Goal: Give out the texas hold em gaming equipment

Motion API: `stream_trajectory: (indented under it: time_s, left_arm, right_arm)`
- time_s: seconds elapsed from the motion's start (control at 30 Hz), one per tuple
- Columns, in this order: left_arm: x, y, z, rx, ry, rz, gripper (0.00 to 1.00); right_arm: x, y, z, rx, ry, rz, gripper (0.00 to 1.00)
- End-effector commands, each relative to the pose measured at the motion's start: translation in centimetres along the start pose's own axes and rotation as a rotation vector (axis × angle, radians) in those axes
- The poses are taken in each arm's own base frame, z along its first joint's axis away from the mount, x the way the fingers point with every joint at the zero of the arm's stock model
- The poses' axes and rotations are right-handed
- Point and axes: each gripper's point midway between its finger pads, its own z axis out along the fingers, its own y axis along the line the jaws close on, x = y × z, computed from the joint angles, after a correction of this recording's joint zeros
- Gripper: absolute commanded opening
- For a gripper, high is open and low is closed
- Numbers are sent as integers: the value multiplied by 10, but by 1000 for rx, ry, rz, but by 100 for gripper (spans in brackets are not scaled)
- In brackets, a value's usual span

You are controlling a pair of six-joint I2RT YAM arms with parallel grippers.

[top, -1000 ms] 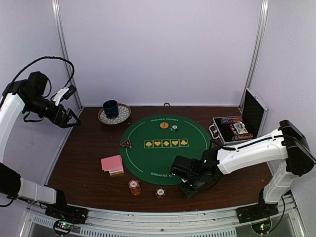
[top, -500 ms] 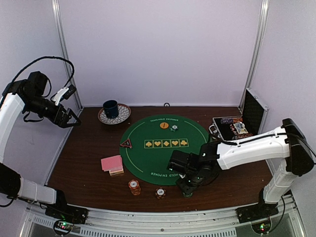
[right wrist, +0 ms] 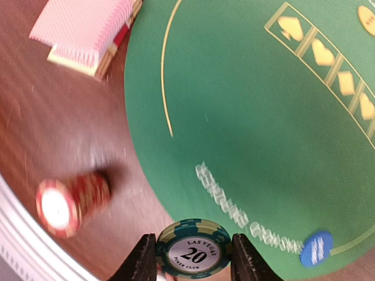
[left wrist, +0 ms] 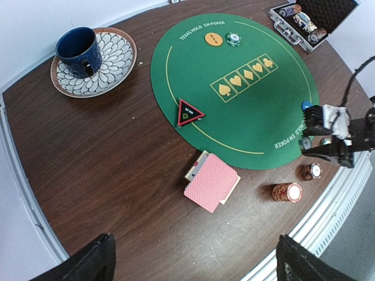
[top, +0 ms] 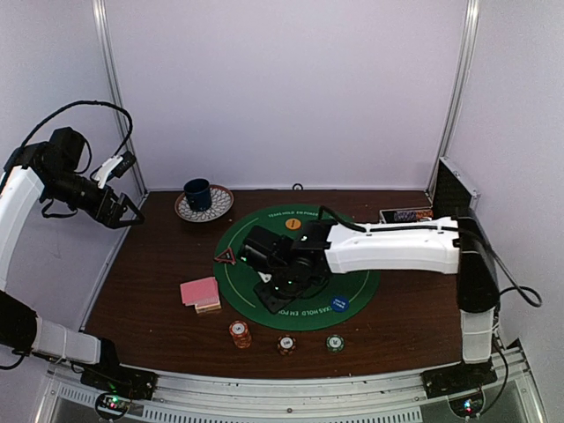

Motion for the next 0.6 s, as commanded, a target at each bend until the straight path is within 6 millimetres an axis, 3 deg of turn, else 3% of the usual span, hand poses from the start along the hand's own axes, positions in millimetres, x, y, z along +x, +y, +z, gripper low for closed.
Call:
stream_trajectory:
  time_s: [0.0, 0.27, 0.4, 0.57]
  left_arm:
    - [-7, -4, -8, 2, -40, 27, 98]
    - [-5, -6, -5, 20, -38, 19, 98]
    - [-3, -6, -3, 23, -33, 18, 98]
    - [-2, -5, -2, 24, -29, 20, 98]
  right_arm:
    - [-52, 7, 26, -4, -57, -9, 12]
    - [-112, -2, 92, 32, -125, -1, 12]
    - [-124, -3, 118, -21, -144, 46, 13]
    - [-128, 6, 135, -72, -159, 58, 15]
